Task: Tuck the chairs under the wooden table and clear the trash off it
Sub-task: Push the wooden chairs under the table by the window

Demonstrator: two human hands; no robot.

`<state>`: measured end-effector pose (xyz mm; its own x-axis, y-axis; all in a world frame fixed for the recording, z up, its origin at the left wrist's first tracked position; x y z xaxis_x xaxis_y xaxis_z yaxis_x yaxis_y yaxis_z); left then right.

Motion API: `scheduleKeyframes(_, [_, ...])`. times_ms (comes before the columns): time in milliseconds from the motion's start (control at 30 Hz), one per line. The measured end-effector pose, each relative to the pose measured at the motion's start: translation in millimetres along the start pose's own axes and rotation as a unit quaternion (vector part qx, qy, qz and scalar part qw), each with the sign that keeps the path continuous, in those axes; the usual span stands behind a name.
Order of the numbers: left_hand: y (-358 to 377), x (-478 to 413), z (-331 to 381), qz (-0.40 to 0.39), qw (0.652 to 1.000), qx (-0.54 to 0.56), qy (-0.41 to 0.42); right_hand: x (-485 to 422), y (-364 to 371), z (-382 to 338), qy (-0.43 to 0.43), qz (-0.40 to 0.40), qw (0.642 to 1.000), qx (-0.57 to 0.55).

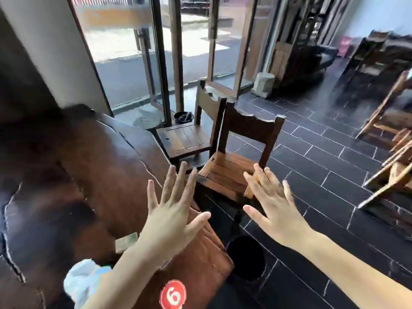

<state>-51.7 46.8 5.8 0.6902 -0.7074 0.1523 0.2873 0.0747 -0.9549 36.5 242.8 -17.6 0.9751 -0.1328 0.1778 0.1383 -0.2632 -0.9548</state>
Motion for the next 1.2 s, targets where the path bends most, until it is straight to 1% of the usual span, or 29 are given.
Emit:
scheduleKeyframes(33, [4.2,-10.6,21.9,-0.008,1.0,0.009,0.008,8.2,-3.6,21.6,0.024,-0.002,1.0,0.004])
scheduleKeyframes(167, [23.4,-60.8,105.2,0.009,0.999,0.017,0.031,40.8,-19.5,119.3,0.073,-0.006,0.997,0.012])
scheduleKeyframes(300, [59.2,-117.4,199.9,-0.017,0.998,0.01,0.056,78.0,-28.9,228.5,0.111,0.004,0.994,-0.015])
scheduleKeyframes(433, [95.8,-160.1,289.0,-0.046,0.995,0.046,0.081,107.5,-38.5,317.4,0.146,0.006,0.988,-0.047])
scheduleKeyframes(533, [129.9,-183.1,328.1,-0.08,0.992,0.074,0.067,118.9,-41.3,361.4,0.156,0.007,0.986,-0.054])
scheduleKeyframes(667, [160.4,-225.1,361.3,-0.129,0.987,0.074,0.06,115.1,-30.7,416.4,0.172,-0.012,0.982,-0.072])
scheduleKeyframes(800, [159.1,-293.7,374.9,-0.124,0.989,0.064,0.047,90.3,-25.1,464.4,0.182,-0.031,0.979,-0.091])
scheduleKeyframes(900, [151.0,-365.5,391.9,-0.108,0.99,0.076,0.038,50.8,-37.4,509.6,0.174,-0.036,0.982,-0.067])
scheduleKeyframes(1067, [143.6,-500.5,427.7,-0.102,0.99,0.098,0.026,-33.2,-77.1,603.6,0.187,-0.031,0.981,-0.048])
scheduleKeyframes(1200, [126.6,-586.1,448.0,-0.095,0.988,0.12,0.015,-99.7,-121.8,663.0,0.165,-0.02,0.985,-0.038])
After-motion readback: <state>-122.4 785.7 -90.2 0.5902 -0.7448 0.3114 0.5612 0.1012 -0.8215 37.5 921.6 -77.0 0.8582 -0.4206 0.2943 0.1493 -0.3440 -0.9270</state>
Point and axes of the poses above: each hand's wrist, its own x-axis away from the middle knuckle, its own y-axis out of the palm, z = x × y, the point moved 7 cm from there along -x, towards the middle knuckle, and after that the axes turned 14 degrees about -z, right-handed, at the moved point
